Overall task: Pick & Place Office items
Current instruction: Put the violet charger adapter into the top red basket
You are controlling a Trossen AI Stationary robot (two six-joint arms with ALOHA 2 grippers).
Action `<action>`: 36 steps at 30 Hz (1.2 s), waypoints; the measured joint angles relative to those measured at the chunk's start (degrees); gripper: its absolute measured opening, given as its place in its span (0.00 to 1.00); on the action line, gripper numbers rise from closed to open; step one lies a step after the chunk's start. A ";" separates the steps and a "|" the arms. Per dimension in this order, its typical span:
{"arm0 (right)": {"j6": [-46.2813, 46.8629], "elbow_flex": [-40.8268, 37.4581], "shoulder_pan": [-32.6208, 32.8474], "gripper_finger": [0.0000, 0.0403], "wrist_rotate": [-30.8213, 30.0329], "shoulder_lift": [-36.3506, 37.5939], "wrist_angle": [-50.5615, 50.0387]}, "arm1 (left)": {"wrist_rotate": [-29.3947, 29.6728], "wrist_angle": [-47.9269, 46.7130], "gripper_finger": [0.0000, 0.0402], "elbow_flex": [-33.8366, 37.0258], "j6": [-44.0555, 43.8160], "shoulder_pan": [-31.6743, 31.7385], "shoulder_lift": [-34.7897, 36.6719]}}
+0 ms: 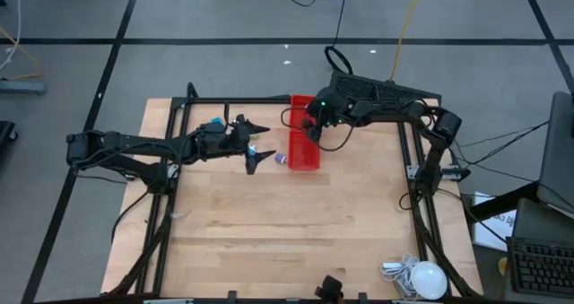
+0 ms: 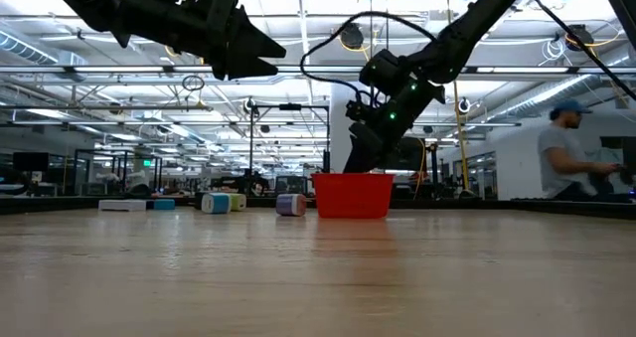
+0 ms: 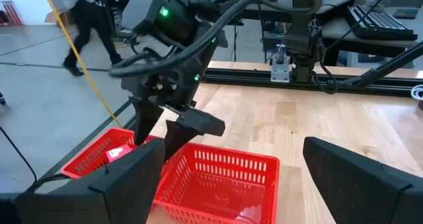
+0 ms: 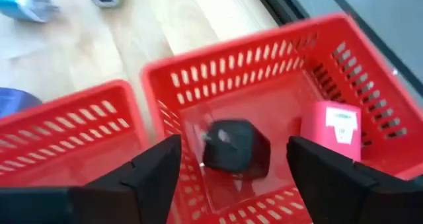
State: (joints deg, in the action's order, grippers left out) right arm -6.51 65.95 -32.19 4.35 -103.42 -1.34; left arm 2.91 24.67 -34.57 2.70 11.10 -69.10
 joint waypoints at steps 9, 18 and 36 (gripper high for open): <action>2.72 0.00 3.21 0.67 0.69 13.65 -5.32 | -0.34 -2.51 0.94 -0.04 -1.80 -0.85 0.00; 1.32 -13.45 10.71 0.67 7.28 31.62 5.64 | 0.18 -9.76 0.92 -0.06 -3.45 -5.14 -5.28; 1.22 -34.99 16.94 0.67 7.77 37.38 39.87 | 4.66 -6.09 0.85 -5.68 11.44 -0.46 -28.74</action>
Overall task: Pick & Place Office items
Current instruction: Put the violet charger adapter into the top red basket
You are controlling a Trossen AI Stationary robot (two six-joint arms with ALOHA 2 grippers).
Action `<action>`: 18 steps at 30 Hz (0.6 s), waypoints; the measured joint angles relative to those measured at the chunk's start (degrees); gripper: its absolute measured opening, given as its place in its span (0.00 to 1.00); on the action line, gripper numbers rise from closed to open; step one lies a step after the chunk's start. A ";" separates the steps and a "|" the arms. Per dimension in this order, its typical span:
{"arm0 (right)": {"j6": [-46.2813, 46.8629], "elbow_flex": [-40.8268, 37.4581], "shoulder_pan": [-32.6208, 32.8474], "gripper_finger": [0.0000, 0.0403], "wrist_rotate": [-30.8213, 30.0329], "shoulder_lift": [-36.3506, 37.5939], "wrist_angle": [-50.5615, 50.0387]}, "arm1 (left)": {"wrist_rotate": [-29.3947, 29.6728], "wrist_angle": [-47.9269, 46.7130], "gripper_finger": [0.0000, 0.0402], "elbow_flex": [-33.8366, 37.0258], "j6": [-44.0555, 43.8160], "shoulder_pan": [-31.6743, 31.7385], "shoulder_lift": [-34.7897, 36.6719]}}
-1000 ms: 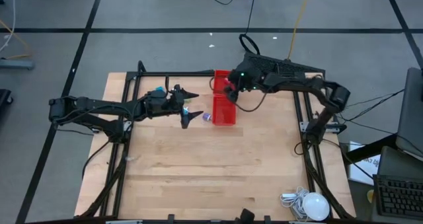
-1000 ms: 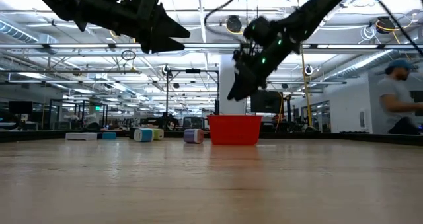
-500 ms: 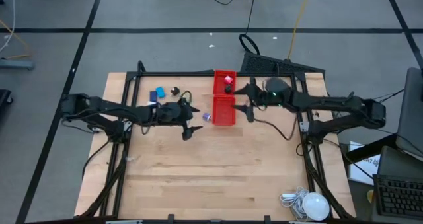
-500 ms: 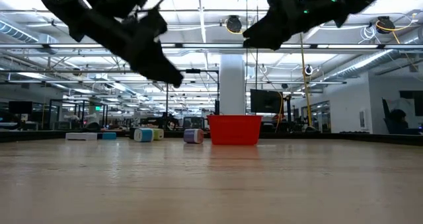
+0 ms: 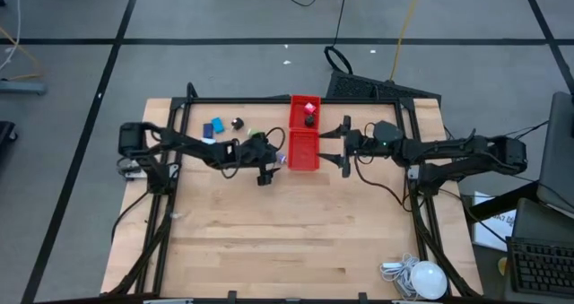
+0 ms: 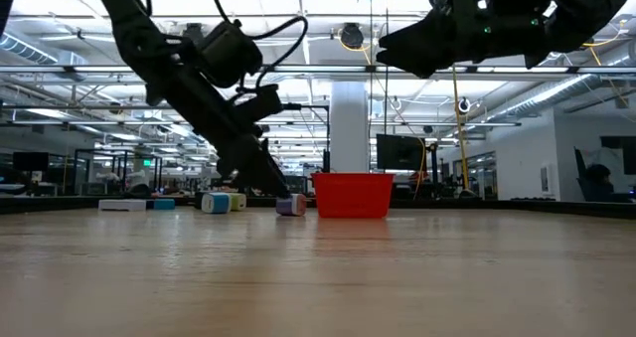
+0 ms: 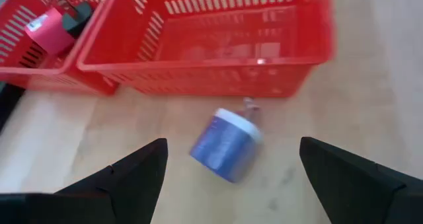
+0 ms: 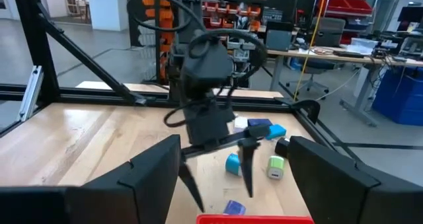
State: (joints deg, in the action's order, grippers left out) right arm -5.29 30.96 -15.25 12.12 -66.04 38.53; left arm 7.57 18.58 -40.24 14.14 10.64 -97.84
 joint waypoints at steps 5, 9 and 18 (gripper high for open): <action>-0.37 -0.01 0.00 0.67 0.00 0.00 -0.33 | -2.23 -0.07 0.86 -1.36 3.36 2.29 -1.67; -0.56 -0.01 -0.06 0.67 0.01 0.00 -1.18 | -7.85 -0.03 0.84 -1.45 3.55 3.73 -2.68; -0.54 0.00 -0.07 0.67 0.02 0.00 -1.07 | -11.63 -0.40 0.69 -1.47 3.75 4.39 -3.48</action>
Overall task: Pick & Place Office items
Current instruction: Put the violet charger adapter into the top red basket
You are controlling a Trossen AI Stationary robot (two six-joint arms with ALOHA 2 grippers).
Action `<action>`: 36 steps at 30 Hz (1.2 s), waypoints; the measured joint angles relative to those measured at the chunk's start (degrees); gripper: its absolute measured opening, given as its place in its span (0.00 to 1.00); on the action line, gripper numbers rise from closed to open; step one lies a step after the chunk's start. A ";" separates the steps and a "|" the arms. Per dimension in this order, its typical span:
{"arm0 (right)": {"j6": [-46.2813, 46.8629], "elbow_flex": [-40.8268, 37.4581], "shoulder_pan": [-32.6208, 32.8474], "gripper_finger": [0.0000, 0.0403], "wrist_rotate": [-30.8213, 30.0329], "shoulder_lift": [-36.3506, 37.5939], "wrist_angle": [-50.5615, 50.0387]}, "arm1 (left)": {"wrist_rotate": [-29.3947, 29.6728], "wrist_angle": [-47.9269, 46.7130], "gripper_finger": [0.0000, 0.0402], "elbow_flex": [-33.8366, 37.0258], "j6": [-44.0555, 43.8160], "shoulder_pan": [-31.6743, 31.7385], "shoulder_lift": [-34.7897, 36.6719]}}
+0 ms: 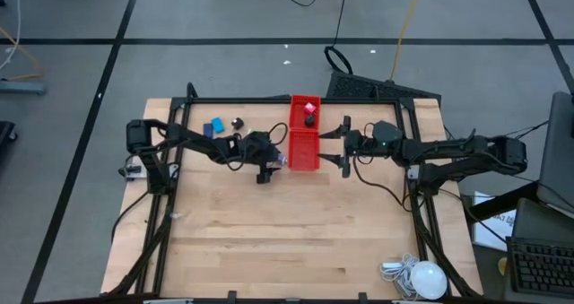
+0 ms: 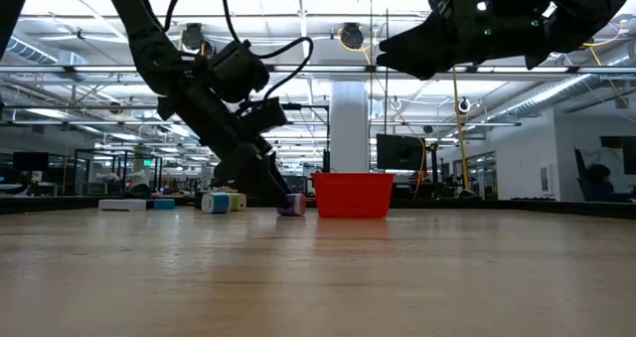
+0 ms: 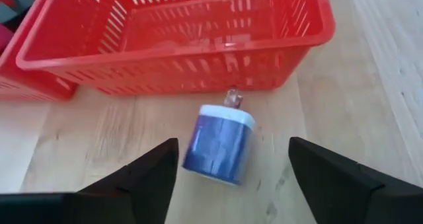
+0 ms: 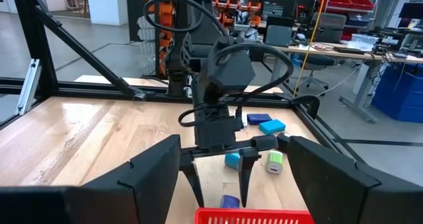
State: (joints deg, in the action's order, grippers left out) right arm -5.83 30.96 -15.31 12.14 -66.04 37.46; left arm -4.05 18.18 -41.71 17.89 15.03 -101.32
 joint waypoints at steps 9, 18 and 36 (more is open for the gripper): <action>0.18 -0.01 -0.02 0.67 -0.01 0.00 0.00 | 2.58 -0.30 0.52 0.00 -0.79 0.00 0.00; 0.23 0.00 -0.02 0.67 0.00 0.00 0.00 | 2.34 0.77 0.41 0.02 -1.69 0.24 -2.40; 0.40 0.00 -0.02 0.67 -0.02 0.00 -0.89 | 9.58 -1.47 0.31 0.15 -1.64 0.68 0.89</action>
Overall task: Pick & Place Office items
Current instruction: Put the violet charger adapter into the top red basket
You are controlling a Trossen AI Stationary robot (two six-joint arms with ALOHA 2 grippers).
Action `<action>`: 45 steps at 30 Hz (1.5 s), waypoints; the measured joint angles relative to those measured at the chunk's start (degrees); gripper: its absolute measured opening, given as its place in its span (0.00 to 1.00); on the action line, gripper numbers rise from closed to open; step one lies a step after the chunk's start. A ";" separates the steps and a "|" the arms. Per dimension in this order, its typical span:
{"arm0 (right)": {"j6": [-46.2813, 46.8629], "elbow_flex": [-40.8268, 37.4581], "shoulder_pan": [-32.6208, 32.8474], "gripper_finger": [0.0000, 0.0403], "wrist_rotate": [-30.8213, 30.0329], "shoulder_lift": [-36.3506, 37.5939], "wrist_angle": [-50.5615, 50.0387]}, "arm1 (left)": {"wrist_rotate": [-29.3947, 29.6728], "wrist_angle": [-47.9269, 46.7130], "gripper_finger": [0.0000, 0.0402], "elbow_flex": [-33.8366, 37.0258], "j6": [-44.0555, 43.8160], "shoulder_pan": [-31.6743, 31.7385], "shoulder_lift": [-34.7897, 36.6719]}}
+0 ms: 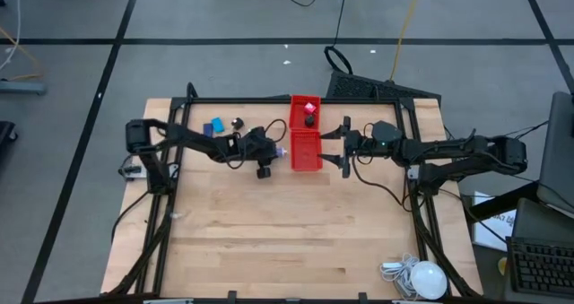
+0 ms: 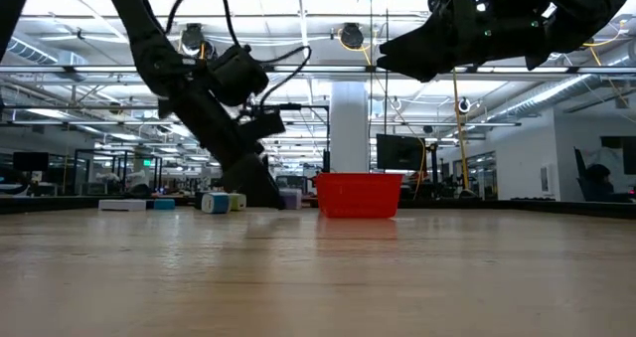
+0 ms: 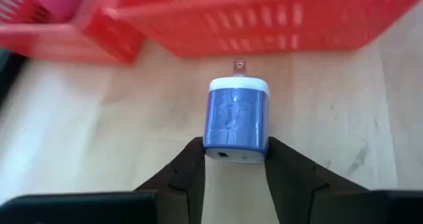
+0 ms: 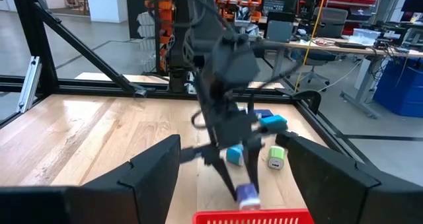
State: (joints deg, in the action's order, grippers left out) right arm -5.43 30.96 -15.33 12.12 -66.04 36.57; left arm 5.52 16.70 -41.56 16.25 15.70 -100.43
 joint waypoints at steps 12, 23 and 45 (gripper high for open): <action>0.22 0.00 0.00 0.67 -0.67 -0.59 -0.99 | -7.77 -1.94 0.31 0.31 -4.04 -0.02 16.74; 3.44 0.00 1.64 0.67 -6.10 -9.37 10.73 | -20.40 33.68 0.31 9.40 -14.54 -0.19 17.65; 6.91 13.69 6.08 0.66 -4.48 -25.94 20.56 | -17.36 32.93 0.31 9.51 -11.90 -2.84 17.58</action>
State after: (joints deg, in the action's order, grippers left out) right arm 1.48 44.65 -9.26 7.64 -91.98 57.12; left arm -11.84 49.63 -32.05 4.35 12.87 -82.85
